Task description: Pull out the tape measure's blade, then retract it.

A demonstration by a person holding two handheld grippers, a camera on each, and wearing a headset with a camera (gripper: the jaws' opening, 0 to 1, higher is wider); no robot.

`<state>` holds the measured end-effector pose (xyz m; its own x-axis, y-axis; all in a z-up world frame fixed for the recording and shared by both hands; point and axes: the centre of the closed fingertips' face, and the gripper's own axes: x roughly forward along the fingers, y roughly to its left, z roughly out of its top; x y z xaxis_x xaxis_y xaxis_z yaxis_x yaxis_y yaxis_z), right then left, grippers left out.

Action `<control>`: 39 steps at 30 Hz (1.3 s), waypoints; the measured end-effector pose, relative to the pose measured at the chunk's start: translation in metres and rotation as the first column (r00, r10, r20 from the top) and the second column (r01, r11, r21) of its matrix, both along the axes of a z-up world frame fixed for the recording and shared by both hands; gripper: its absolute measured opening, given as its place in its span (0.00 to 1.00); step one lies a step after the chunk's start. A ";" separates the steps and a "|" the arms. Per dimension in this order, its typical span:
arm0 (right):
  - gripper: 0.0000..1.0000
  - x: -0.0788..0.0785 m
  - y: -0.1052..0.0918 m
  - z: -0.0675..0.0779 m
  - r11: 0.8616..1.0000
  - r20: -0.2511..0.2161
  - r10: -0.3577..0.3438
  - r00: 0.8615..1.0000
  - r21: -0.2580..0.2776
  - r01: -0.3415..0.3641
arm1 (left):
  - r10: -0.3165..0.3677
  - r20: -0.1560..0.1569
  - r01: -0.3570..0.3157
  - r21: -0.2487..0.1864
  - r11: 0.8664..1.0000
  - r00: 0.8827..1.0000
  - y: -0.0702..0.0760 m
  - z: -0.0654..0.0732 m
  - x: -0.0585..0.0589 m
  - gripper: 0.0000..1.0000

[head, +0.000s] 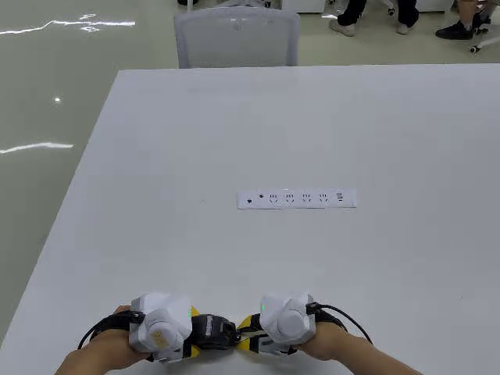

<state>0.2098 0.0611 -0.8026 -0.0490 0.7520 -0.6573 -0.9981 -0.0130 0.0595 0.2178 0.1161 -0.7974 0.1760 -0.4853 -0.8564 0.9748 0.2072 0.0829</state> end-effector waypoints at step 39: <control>0.11 0.004 -0.007 0.004 0.998 0.064 0.052 0.997 -0.019 -0.051 | 0.012 -0.002 -0.012 -0.005 1.000 1.000 0.002 0.003 -0.001 0.28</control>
